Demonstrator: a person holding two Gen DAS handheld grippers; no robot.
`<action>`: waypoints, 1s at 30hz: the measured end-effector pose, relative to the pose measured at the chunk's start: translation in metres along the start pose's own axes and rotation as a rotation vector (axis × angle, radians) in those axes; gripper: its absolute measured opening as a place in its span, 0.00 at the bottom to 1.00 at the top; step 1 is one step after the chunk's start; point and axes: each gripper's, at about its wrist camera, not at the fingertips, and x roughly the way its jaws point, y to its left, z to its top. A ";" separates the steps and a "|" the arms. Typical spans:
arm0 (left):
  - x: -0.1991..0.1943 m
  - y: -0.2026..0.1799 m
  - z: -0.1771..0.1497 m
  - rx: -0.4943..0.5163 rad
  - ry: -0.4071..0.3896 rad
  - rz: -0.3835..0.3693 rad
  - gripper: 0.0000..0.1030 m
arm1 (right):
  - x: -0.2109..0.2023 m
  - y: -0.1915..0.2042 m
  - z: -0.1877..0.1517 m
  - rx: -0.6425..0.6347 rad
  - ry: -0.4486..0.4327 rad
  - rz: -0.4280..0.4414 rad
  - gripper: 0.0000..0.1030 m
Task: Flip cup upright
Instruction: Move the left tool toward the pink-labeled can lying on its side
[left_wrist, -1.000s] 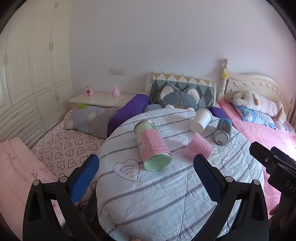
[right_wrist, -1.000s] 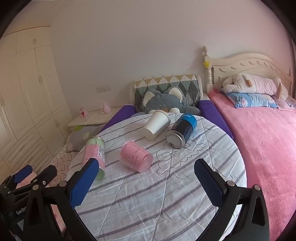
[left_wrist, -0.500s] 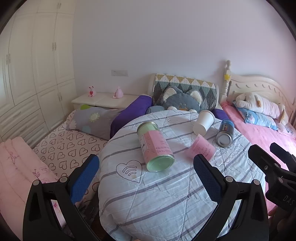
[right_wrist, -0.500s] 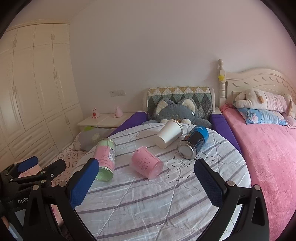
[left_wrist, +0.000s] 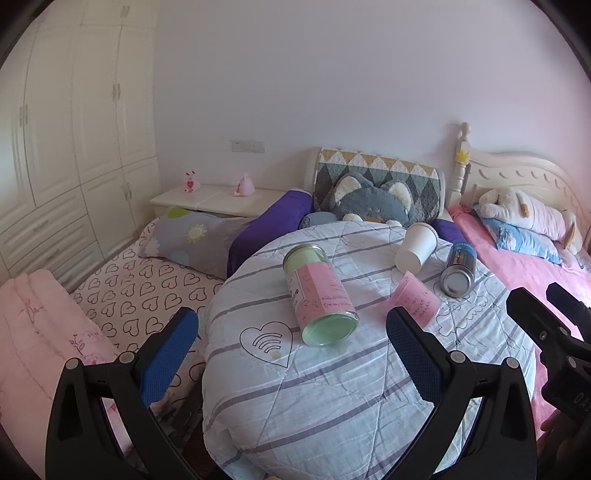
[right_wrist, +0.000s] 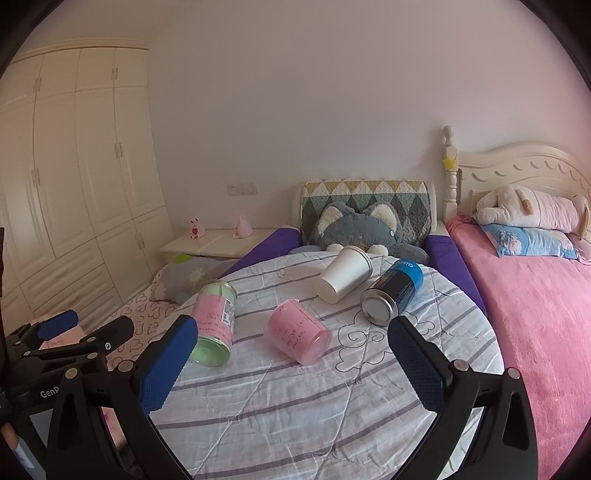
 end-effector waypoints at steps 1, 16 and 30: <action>0.000 0.000 0.000 0.000 0.000 0.002 1.00 | 0.000 0.000 0.000 -0.002 0.003 0.002 1.00; 0.003 0.000 -0.003 0.005 0.013 -0.002 1.00 | 0.002 -0.001 0.001 -0.011 0.002 -0.004 1.00; 0.034 0.006 0.005 -0.046 0.102 -0.013 1.00 | 0.011 -0.015 0.000 0.018 0.030 -0.021 1.00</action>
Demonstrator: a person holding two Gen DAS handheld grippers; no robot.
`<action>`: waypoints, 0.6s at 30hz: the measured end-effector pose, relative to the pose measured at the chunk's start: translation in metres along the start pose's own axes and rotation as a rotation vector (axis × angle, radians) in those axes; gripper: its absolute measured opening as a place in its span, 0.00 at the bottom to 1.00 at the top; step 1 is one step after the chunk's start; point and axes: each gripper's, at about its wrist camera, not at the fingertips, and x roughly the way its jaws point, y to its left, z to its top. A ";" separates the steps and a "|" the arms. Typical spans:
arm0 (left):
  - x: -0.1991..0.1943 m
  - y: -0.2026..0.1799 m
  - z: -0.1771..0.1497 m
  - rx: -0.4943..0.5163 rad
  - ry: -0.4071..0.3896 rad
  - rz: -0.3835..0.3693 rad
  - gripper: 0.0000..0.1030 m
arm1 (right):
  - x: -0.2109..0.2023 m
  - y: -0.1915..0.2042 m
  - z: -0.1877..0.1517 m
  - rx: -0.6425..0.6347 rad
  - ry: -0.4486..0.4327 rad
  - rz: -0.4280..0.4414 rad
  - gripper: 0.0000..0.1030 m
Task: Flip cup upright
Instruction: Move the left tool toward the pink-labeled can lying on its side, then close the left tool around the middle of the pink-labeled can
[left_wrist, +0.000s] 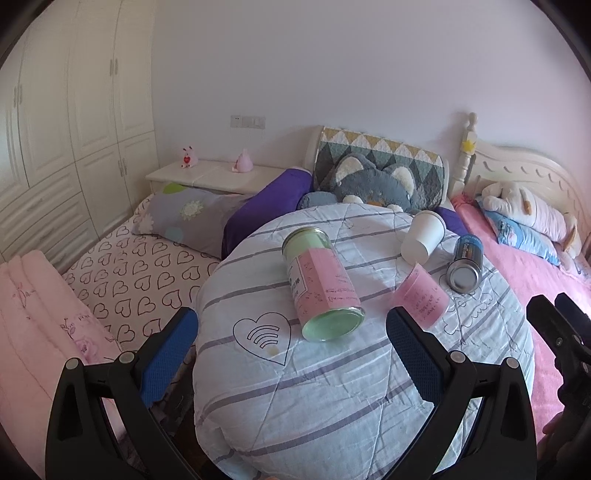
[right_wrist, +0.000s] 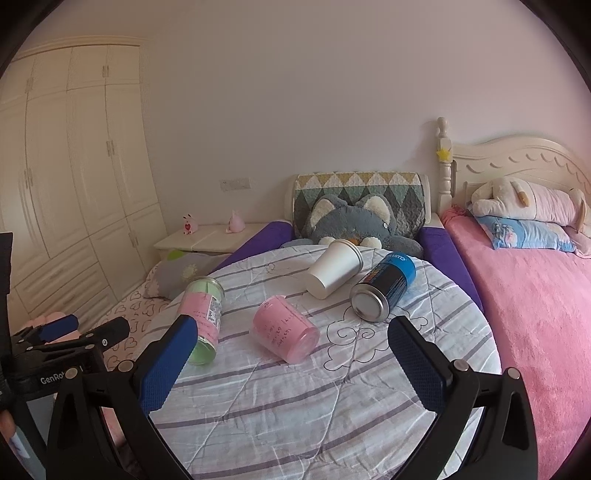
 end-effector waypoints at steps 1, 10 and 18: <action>0.003 0.001 0.000 -0.007 0.003 0.004 1.00 | 0.002 -0.001 0.001 0.000 0.003 0.000 1.00; 0.051 -0.001 0.015 -0.051 0.095 -0.002 1.00 | 0.033 -0.009 0.006 -0.004 0.044 -0.006 1.00; 0.105 -0.016 0.028 -0.067 0.227 -0.054 1.00 | 0.059 -0.017 0.007 -0.005 0.072 -0.009 1.00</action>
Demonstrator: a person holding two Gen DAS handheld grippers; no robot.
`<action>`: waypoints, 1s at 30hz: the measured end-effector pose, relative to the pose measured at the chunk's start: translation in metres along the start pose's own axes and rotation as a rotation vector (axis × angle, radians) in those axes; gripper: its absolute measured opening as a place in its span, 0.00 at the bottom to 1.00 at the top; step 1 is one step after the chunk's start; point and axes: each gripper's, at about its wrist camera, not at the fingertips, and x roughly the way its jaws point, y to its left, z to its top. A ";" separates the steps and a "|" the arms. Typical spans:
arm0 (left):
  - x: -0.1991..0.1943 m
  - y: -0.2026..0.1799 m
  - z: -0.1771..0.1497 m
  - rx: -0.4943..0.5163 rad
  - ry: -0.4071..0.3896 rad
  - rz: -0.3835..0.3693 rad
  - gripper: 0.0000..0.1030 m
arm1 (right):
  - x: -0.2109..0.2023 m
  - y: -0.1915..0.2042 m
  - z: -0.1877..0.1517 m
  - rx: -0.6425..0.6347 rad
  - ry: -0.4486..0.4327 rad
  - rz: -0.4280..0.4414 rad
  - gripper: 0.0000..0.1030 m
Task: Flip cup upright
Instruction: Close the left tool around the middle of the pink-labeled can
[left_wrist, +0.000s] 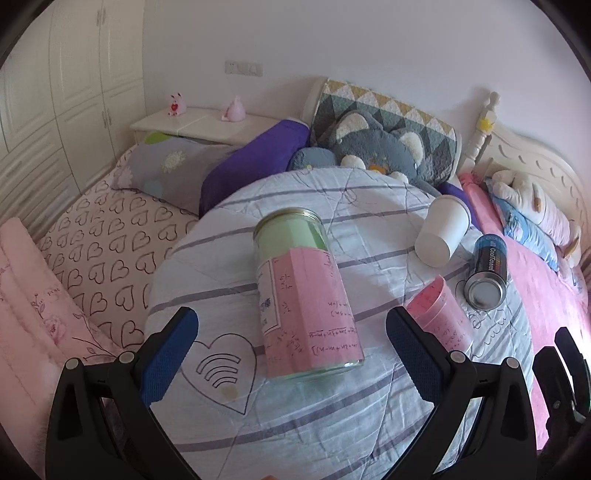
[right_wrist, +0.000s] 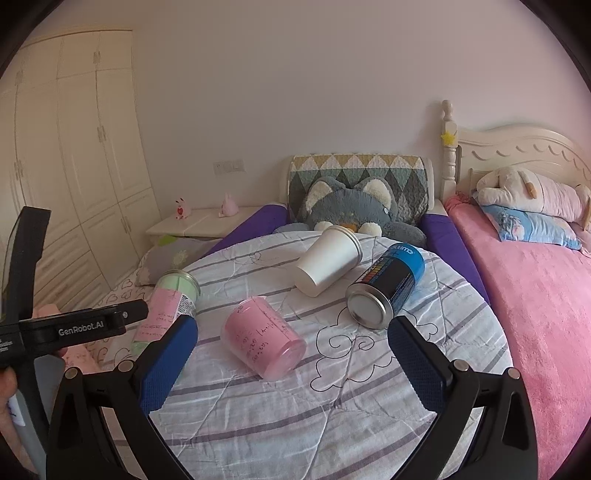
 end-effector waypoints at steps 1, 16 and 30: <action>0.007 -0.001 0.001 -0.006 0.020 -0.002 1.00 | 0.003 -0.001 0.000 0.003 0.004 0.001 1.00; 0.064 -0.011 0.008 0.016 0.118 0.045 0.73 | 0.051 -0.011 -0.002 0.010 0.084 0.029 1.00; 0.031 -0.019 -0.004 0.115 0.084 -0.006 0.72 | 0.050 -0.009 -0.004 0.028 0.098 0.021 1.00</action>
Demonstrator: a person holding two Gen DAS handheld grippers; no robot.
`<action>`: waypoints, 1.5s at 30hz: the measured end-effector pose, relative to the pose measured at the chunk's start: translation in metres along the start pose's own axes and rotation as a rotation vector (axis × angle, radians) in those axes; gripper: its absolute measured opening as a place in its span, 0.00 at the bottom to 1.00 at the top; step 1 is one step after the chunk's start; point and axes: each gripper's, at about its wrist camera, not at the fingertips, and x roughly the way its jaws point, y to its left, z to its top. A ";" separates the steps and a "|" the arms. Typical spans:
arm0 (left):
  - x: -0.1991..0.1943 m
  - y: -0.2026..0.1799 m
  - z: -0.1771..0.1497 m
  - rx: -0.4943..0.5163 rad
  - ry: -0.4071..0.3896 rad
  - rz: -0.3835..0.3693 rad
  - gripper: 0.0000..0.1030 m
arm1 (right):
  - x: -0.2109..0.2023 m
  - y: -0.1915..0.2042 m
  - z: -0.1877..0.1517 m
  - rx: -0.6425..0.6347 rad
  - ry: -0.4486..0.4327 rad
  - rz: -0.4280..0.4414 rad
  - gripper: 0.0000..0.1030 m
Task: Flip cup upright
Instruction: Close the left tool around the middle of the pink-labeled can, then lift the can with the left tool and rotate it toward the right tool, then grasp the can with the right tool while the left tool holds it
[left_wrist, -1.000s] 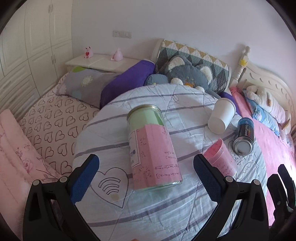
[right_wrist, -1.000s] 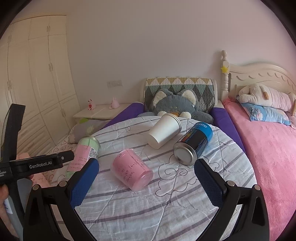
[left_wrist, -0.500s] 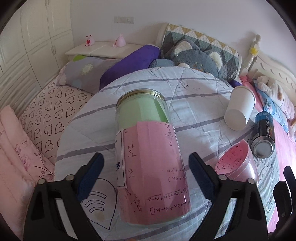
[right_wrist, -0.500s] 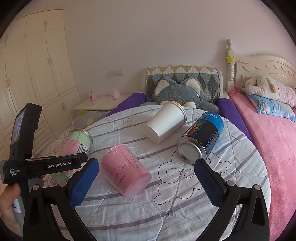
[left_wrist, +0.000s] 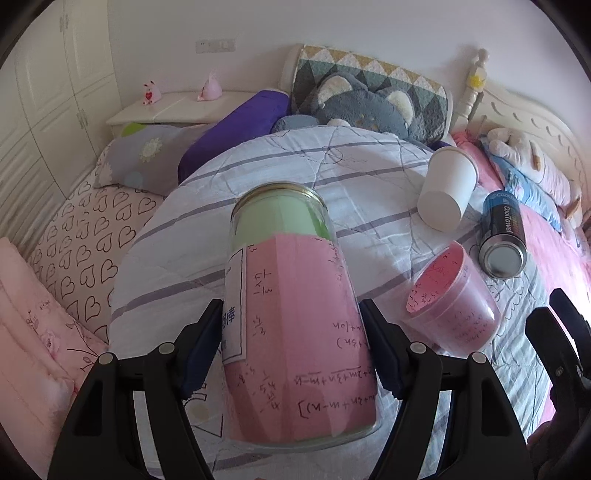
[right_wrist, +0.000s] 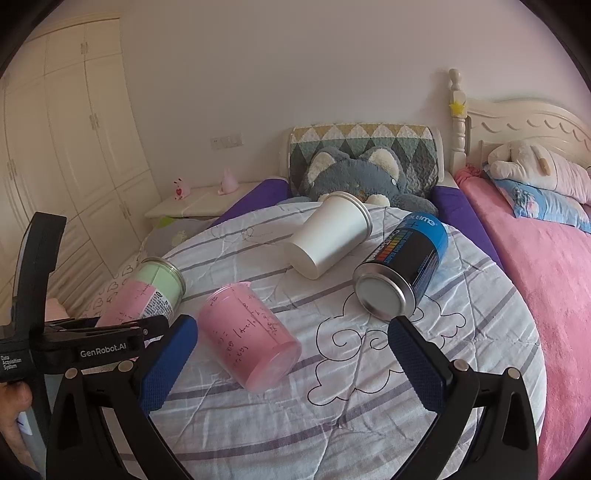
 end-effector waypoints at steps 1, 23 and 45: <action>-0.005 0.000 -0.002 0.006 -0.008 0.000 0.71 | -0.002 0.000 0.000 0.002 -0.005 -0.002 1.00; -0.071 -0.056 -0.071 0.218 -0.089 -0.119 0.69 | -0.064 -0.031 -0.032 0.120 -0.019 -0.059 1.00; -0.065 -0.105 -0.094 0.388 -0.113 -0.292 0.75 | -0.064 -0.070 -0.056 0.312 0.086 -0.099 1.00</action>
